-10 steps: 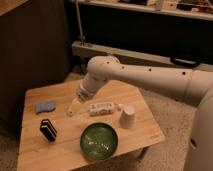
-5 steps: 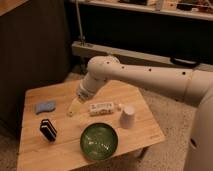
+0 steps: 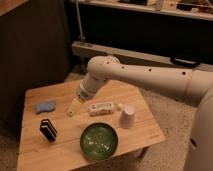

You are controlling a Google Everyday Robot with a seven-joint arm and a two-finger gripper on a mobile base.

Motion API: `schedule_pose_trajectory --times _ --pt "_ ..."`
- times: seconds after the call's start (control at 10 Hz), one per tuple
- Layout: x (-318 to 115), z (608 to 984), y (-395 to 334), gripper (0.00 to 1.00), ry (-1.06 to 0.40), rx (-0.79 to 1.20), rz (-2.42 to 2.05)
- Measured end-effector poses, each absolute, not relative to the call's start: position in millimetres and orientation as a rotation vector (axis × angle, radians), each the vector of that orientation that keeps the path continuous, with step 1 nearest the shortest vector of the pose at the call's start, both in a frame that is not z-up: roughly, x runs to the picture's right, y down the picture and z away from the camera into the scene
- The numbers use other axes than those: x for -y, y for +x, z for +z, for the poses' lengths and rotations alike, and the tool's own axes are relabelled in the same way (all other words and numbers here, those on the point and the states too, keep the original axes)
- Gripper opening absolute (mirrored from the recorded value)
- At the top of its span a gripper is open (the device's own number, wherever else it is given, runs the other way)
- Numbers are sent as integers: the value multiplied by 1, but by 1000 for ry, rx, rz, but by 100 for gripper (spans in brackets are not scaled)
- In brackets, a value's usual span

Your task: Place the ceramic cup over the eraser

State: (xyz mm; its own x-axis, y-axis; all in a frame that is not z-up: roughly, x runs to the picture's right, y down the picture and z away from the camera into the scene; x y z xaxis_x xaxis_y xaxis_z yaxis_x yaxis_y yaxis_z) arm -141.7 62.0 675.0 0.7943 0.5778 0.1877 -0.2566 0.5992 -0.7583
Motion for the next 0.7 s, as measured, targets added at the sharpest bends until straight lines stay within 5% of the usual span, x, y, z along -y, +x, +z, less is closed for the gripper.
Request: schedule_pose_trajectory --times 0.7 --pt "-61 677 -140 79 -785 427 507"
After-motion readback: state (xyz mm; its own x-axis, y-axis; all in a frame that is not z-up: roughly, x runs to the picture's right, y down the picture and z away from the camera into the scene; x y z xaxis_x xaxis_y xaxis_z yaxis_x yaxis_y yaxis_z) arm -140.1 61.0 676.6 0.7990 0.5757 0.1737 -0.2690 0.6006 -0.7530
